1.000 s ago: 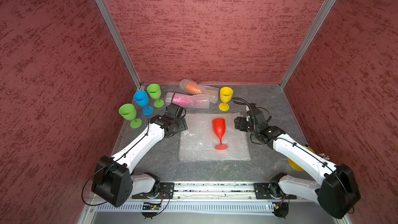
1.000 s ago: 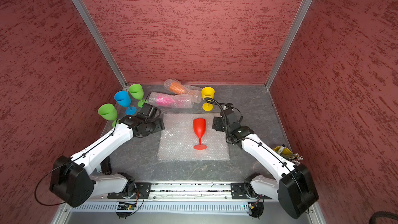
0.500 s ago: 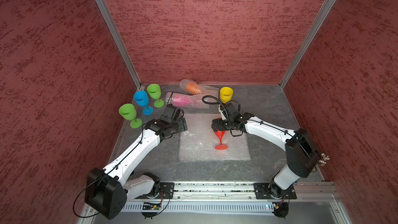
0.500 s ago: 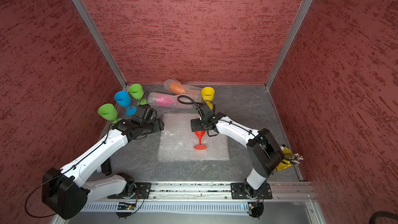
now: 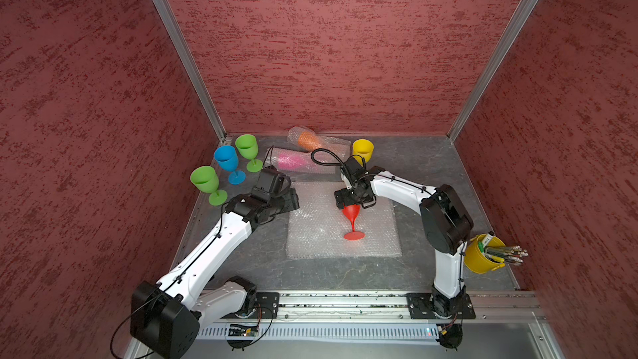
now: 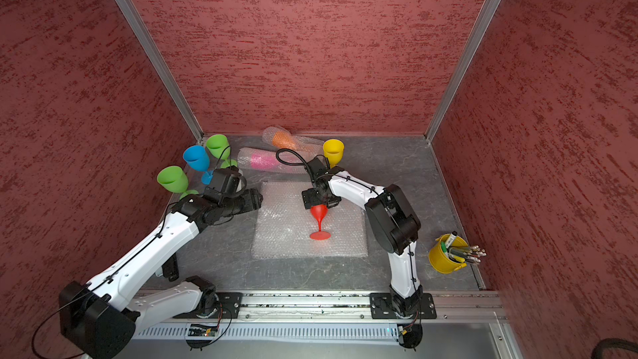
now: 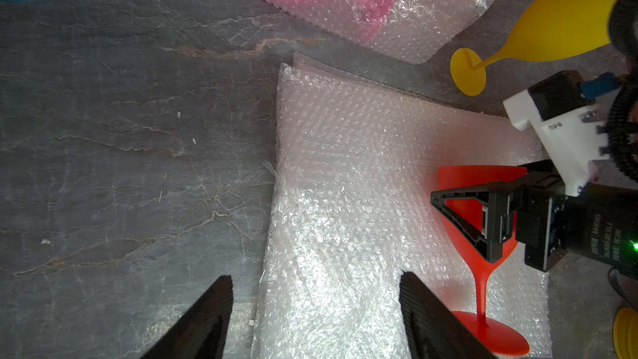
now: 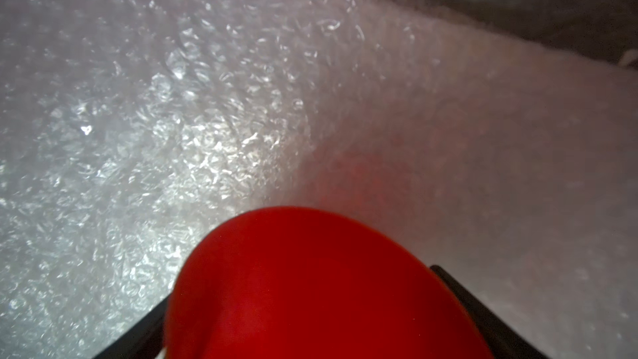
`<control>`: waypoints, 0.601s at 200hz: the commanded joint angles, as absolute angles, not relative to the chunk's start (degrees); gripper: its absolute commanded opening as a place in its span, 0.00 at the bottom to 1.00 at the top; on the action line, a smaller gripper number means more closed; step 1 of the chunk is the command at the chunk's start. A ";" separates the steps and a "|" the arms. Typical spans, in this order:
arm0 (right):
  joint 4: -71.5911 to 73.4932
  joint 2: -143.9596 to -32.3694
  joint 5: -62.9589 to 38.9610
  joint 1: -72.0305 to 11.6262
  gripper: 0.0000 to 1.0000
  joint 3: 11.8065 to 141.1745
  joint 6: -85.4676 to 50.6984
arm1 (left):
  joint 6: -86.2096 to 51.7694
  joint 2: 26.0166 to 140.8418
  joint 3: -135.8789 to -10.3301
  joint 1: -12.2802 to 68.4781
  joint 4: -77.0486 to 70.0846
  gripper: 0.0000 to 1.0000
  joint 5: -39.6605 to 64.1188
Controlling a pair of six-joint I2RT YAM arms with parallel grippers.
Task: Unpack wine glasses from bubble wrap
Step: Pick up the wine glass from the bubble wrap.
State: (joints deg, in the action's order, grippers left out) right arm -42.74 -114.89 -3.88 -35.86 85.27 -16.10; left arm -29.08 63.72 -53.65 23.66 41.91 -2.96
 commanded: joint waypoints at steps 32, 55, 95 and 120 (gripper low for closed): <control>-51.49 -117.07 -4.16 -34.45 0.91 90.64 -12.21 | -29.39 63.11 -53.17 23.03 40.31 0.77 -0.62; -51.27 -115.25 -6.20 -34.37 0.83 91.29 -12.77 | -29.36 63.00 -53.02 22.76 40.08 0.76 -0.27; -45.93 -107.51 -7.33 -34.45 0.77 88.83 -15.58 | -29.35 62.91 -52.98 22.50 40.08 0.76 -0.39; -40.80 -100.29 -6.78 -34.45 0.75 84.41 -17.34 | -29.35 62.80 -52.92 22.41 40.08 0.76 -0.86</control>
